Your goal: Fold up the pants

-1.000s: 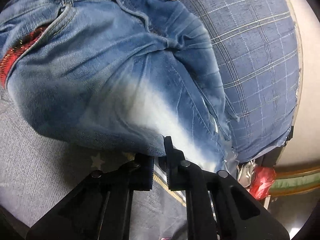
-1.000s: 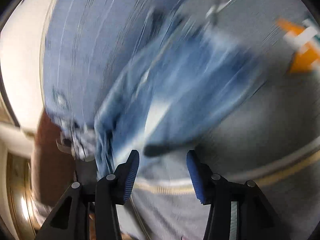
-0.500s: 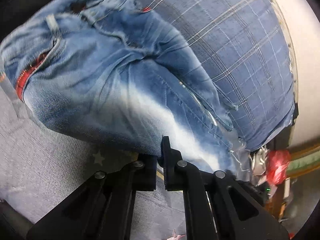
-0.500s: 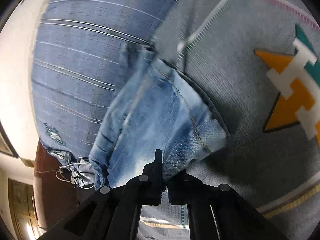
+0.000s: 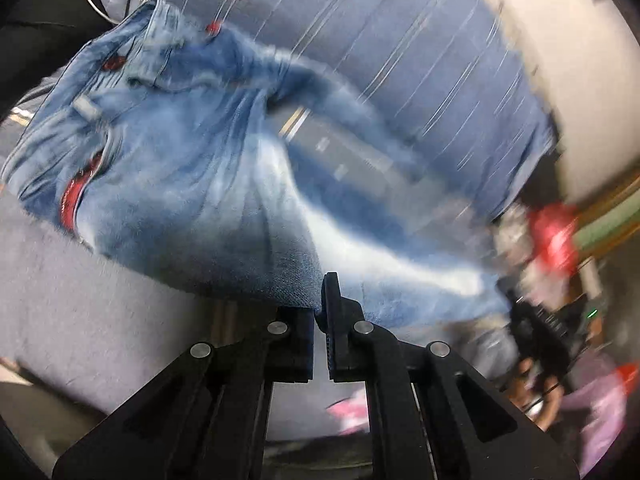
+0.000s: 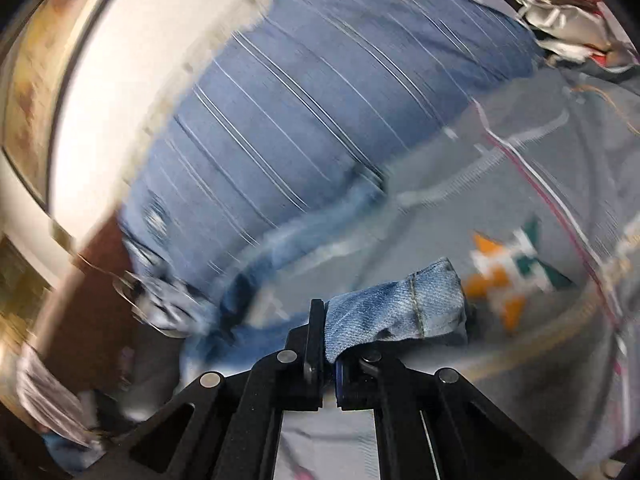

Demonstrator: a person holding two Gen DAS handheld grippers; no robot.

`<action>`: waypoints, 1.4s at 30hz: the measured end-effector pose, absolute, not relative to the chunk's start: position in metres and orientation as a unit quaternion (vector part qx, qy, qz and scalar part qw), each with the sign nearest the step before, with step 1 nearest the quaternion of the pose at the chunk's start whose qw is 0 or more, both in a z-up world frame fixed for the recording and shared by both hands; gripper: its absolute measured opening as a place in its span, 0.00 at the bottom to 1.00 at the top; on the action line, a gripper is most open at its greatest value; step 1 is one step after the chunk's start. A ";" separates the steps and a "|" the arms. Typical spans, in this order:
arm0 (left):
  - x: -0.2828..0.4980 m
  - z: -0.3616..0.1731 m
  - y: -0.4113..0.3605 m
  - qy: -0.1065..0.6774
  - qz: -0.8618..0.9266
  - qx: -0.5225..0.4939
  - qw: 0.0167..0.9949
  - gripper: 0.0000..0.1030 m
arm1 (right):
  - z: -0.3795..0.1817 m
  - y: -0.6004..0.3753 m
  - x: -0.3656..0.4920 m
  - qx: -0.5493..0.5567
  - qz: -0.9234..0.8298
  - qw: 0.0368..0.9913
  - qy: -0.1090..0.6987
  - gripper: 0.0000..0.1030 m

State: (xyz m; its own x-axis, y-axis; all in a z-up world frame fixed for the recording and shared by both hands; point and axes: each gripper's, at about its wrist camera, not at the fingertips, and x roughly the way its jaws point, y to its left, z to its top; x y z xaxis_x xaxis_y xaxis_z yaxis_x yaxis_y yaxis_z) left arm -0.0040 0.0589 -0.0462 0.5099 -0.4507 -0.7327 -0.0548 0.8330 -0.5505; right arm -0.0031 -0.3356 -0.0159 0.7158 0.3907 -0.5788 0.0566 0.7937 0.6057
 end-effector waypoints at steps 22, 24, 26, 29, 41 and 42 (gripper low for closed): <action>-0.015 -0.040 0.056 0.437 -0.131 -0.250 0.854 0.03 | 0.043 -0.341 -0.021 0.294 0.134 0.908 0.266 0.08; -0.008 -0.052 0.052 0.470 -0.129 -0.240 0.840 0.03 | 0.016 -0.348 -0.014 0.312 0.107 0.884 0.331 0.08; -0.005 -0.063 0.047 0.500 -0.127 -0.228 0.825 0.03 | -0.030 -0.365 -0.009 0.360 0.074 0.840 0.400 0.08; -0.003 -0.075 0.041 0.536 -0.126 -0.220 0.806 0.03 | -0.057 -0.374 -0.004 0.377 0.045 0.808 0.449 0.11; -0.035 -0.053 0.049 0.509 -0.153 -0.196 0.824 0.05 | 0.043 -0.340 -0.012 0.284 0.077 0.899 0.325 0.37; -0.034 -0.045 0.049 0.495 -0.145 -0.187 0.836 0.05 | 0.048 -0.332 -0.004 0.288 0.106 0.896 0.321 0.37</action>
